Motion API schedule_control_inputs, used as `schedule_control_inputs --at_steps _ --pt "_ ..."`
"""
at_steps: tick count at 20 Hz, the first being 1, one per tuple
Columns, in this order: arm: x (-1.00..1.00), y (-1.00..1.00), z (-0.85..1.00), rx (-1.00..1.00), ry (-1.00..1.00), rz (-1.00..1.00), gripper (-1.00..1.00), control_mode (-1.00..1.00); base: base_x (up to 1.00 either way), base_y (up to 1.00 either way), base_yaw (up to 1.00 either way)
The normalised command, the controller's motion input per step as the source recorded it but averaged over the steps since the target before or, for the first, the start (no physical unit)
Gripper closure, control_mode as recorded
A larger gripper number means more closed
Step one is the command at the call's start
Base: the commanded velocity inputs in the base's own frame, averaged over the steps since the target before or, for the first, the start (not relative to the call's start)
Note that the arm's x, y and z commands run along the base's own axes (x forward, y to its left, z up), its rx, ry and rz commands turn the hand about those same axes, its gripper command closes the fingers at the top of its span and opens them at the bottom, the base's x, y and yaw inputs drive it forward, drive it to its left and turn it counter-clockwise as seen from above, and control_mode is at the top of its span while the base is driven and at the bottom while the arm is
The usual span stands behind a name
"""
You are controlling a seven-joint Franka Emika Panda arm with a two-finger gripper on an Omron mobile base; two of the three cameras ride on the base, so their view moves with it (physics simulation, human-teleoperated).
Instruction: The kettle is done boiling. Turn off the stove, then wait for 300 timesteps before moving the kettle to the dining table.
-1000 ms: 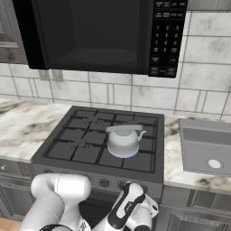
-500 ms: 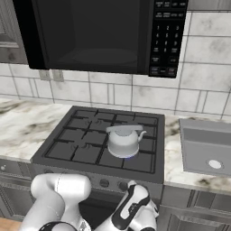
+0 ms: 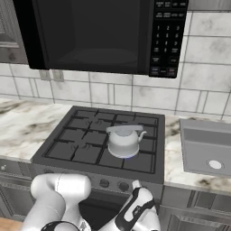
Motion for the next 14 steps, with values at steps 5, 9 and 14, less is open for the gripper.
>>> schedule_control_inputs --at_steps 5,9,14 --pt "-0.22 -0.14 -0.02 0.22 0.0 0.0 1.0 -1.0 0.0 0.0 0.0" --pt "-0.22 -0.16 0.0 0.23 0.0 0.0 1.0 -1.0 0.0 0.0 0.0" --pt "-0.19 -0.14 0.0 0.23 0.0 -0.01 1.0 -1.0 0.0 0.0 0.0"
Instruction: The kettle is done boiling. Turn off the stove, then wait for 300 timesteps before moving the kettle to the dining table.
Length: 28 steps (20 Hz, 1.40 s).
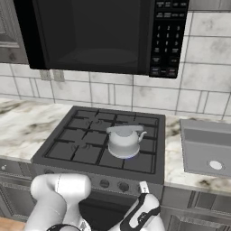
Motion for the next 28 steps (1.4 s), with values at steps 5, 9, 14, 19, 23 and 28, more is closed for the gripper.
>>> schedule_control_inputs --at_steps 5,9,14,19,23,28 --pt "-0.19 -0.12 0.0 0.22 0.0 -0.01 1.0 -1.0 0.0 0.0 0.0" --pt "-0.15 -0.12 0.0 0.23 0.0 -0.02 1.0 -1.0 0.0 0.0 0.0" --pt "-0.07 -0.09 0.0 0.23 0.0 -0.04 1.0 -1.0 0.0 0.0 0.0" --pt "-0.05 -0.08 0.0 0.2 0.0 -0.04 1.0 -1.0 0.0 0.0 0.0" --pt "-0.01 -0.07 0.0 0.2 0.01 -0.04 1.0 -1.0 0.0 0.0 0.0" --pt "-0.01 -0.05 0.0 0.21 0.0 -0.04 1.0 -1.0 0.0 0.0 0.0"
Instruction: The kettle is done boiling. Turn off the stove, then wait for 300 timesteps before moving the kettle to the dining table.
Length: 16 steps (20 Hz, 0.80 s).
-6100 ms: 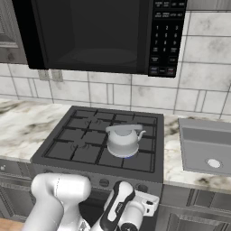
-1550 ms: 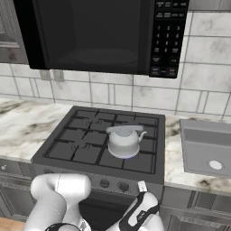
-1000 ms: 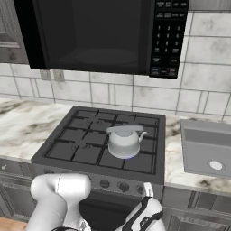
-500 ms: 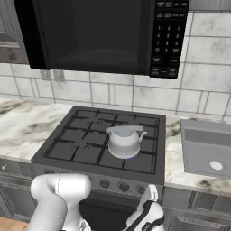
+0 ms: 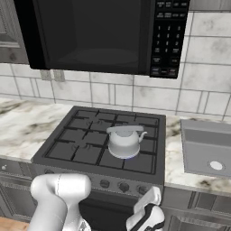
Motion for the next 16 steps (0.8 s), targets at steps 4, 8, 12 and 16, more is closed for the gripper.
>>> schedule_control_inputs --at_steps 4,8,12,16 --pt "0.0 -0.04 0.0 0.23 0.0 -0.05 1.0 -1.0 0.0 0.0 0.0" --pt "-0.01 -0.04 0.0 0.25 0.02 -0.05 1.0 -1.0 0.0 0.0 0.0" --pt "-0.02 -0.06 0.01 0.29 0.03 -0.04 1.0 -1.0 0.0 0.0 0.0" --pt "-0.02 -0.08 0.0 0.29 0.04 -0.01 1.0 -1.0 0.0 0.0 0.0"
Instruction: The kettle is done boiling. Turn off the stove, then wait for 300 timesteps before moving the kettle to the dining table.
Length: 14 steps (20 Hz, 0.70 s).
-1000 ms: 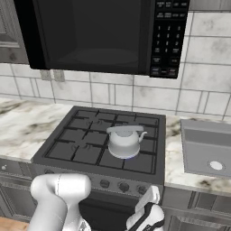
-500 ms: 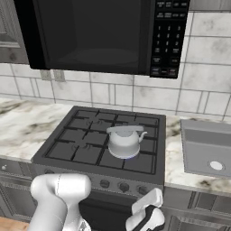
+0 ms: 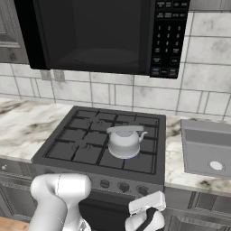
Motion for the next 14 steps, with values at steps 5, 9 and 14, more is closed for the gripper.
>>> schedule_control_inputs --at_steps 5,9,14 --pt "-0.03 -0.09 0.0 0.3 0.04 -0.01 1.0 -1.0 0.0 0.0 0.0" --pt "-0.05 -0.06 0.01 0.29 0.05 -0.01 1.0 -1.0 0.0 0.0 0.0" --pt "-0.04 -0.08 0.01 0.29 0.05 0.0 1.0 -1.0 0.0 0.0 0.0"
